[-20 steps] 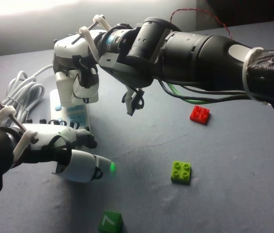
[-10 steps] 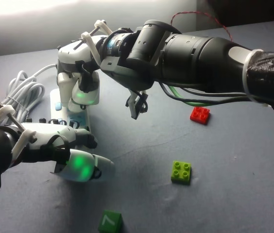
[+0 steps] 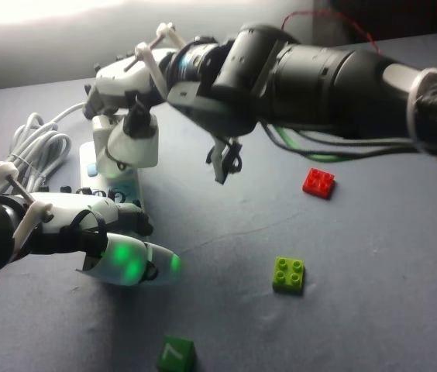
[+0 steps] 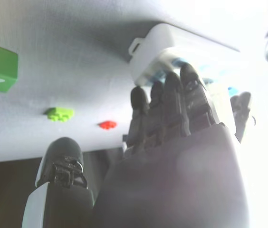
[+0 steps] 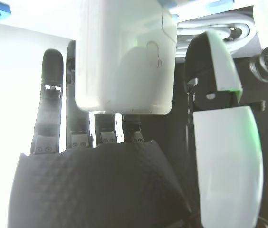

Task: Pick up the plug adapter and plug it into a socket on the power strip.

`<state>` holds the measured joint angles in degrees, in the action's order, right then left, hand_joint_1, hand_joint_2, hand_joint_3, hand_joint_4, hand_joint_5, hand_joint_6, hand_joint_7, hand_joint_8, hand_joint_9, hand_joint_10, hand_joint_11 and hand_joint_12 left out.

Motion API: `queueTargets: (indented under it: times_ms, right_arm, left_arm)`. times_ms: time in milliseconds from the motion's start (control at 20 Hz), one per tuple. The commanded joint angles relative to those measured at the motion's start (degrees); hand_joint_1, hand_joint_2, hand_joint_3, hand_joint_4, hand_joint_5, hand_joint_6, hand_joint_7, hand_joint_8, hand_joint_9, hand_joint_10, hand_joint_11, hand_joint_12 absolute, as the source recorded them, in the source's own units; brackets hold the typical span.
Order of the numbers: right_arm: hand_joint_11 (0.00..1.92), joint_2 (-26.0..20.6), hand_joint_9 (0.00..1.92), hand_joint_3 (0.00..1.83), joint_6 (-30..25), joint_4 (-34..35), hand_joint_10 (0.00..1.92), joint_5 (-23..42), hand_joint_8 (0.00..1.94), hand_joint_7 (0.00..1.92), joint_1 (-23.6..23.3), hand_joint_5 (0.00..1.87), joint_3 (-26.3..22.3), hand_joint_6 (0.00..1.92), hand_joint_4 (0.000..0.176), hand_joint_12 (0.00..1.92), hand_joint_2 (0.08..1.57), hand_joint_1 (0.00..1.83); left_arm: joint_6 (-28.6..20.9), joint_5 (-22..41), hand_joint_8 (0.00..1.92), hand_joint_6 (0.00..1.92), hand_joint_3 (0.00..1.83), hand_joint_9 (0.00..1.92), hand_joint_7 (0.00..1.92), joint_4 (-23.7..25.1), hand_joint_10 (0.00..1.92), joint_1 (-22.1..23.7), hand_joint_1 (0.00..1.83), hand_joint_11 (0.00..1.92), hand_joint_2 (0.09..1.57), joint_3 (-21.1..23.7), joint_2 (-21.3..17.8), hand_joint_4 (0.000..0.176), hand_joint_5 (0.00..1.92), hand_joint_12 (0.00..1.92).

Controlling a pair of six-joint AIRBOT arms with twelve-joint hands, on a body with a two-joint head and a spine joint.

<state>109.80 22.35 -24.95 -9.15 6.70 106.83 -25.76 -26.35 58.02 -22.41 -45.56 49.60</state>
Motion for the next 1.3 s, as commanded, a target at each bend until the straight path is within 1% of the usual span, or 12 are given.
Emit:
queueTargets:
  times_ms: [0, 100, 200, 300, 450, 500, 650, 700, 750, 850, 1000, 1250]
  right_arm:
    - [0.00, -0.6, 0.36, 0.00, -0.2, -0.3, 0.00, 6.0, 0.00, 0.42, -1.3, 0.40, -0.5, 0.00, 0.000, 0.96, 1.02, 0.70]
    - [0.00, -2.0, 0.36, 0.00, -0.3, -0.3, 0.00, 6.1, 0.00, 0.41, -2.0, 0.38, -1.7, 0.00, 0.000, 0.95, 1.01, 0.68]
    - [0.00, -4.6, 0.30, 0.00, -0.2, -0.3, 0.00, 6.3, 0.00, 0.34, -3.2, 0.32, -4.4, 0.00, 0.000, 0.78, 0.98, 0.64]
    - [0.00, -7.4, 0.28, 0.00, 0.0, -0.3, 0.00, 6.2, 0.00, 0.32, -4.0, 0.31, -7.4, 0.00, 0.000, 0.74, 0.96, 0.61]
    - [0.00, -13.1, 0.27, 0.00, 2.3, -0.3, 0.00, 6.0, 0.00, 0.31, -5.1, 0.29, -14.2, 0.00, 0.000, 0.70, 0.95, 0.57]
    - [0.00, -14.7, 0.27, 0.00, 3.3, -0.3, 0.00, 6.0, 0.00, 0.31, -5.4, 0.28, -16.2, 0.00, 0.000, 0.71, 0.95, 0.55]
    - [0.00, -19.2, 0.26, 0.00, 5.9, -0.3, 0.00, 6.0, 0.00, 0.31, -6.3, 0.29, -22.0, 0.01, 0.000, 0.71, 0.96, 0.54]
    - [0.00, -22.5, 0.26, 0.00, 7.2, -0.3, 0.00, 5.5, 0.00, 0.31, -7.1, 0.28, -25.7, 0.00, 0.000, 0.70, 0.97, 0.53]
    - [0.00, -23.0, 0.26, 0.00, 7.2, -0.3, 0.00, 5.2, 0.00, 0.31, -7.3, 0.28, -26.3, 0.00, 0.000, 0.70, 0.97, 0.53]
    - [0.00, -25.0, 0.27, 0.00, 7.5, -0.3, 0.00, 3.9, 0.00, 0.32, -7.7, 0.29, -28.6, 0.00, 0.000, 0.73, 0.97, 0.53]
    - [0.00, -27.9, 0.32, 0.00, 8.8, -0.4, 0.01, 2.4, 0.01, 0.38, -8.0, 0.37, -32.0, 0.02, 0.000, 0.83, 0.99, 0.55]
    - [0.00, -29.8, 0.46, 0.01, 9.0, -0.4, 0.02, 0.4, 0.01, 0.52, -8.4, 0.50, -34.6, 0.01, 0.000, 1.11, 1.04, 0.55]
  left_arm:
    - [0.3, -0.8, 0.00, 0.00, 0.00, 0.05, 0.07, 1.7, 0.00, 0.5, 0.00, 0.00, 1.25, -0.6, -0.8, 0.000, 0.06, 0.20]
    - [1.0, -0.8, 0.00, 0.00, 0.00, 0.05, 0.07, 1.7, 0.00, 1.1, 0.00, 0.00, 1.25, -0.9, -1.0, 0.000, 0.06, 0.20]
    - [1.6, -0.8, 0.00, 0.00, 0.00, 0.03, 0.05, 1.7, 0.00, 1.9, 0.00, 0.00, 1.25, -1.4, -1.5, 0.000, 0.03, 0.13]
    - [2.2, -0.7, 0.00, 0.00, 0.00, 0.03, 0.05, 1.7, 0.00, 2.5, 0.00, 0.00, 1.25, -1.9, -1.8, 0.000, 0.04, 0.12]
    - [3.4, -0.3, 0.00, 0.00, 0.00, 0.04, 0.06, 1.7, 0.00, 3.6, 0.00, 0.00, 1.26, -2.5, -2.3, 0.000, 0.05, 0.16]
    - [3.5, -0.3, 0.00, 0.00, 0.00, 0.02, 0.04, 1.7, 0.00, 4.0, 0.00, 0.00, 1.26, -2.5, -2.4, 0.000, 0.04, 0.11]
    - [4.9, -0.3, 0.00, 0.00, 0.00, 0.05, 0.07, 1.7, 0.00, 5.8, 0.00, 0.00, 1.26, -2.8, -2.7, 0.000, 0.06, 0.18]
    - [5.9, -0.7, 0.00, 0.00, 0.00, 0.05, 0.07, 1.7, 0.00, 7.3, 0.00, 0.00, 1.26, -3.2, -2.7, 0.000, 0.06, 0.18]
    - [6.0, -0.8, 0.00, 0.00, 0.00, 0.05, 0.07, 1.7, 0.00, 7.5, 0.00, 0.00, 1.26, -3.3, -2.8, 0.000, 0.06, 0.18]
    - [6.4, -1.0, 0.00, 0.00, 0.00, 0.05, 0.06, 1.7, 0.00, 8.3, 0.00, 0.00, 1.26, -3.5, -3.0, 0.000, 0.06, 0.15]
    - [7.3, -1.1, 0.00, 0.01, 0.00, 0.08, 0.10, 1.7, 0.00, 9.5, 0.00, 0.00, 1.25, -4.0, -3.6, 0.000, 0.10, 0.22]
    - [8.9, -1.5, 0.00, 0.00, 0.00, 0.14, 0.16, 1.7, 0.01, 11.2, 0.02, 0.00, 1.25, -4.5, -4.3, 0.000, 0.13, 0.34]
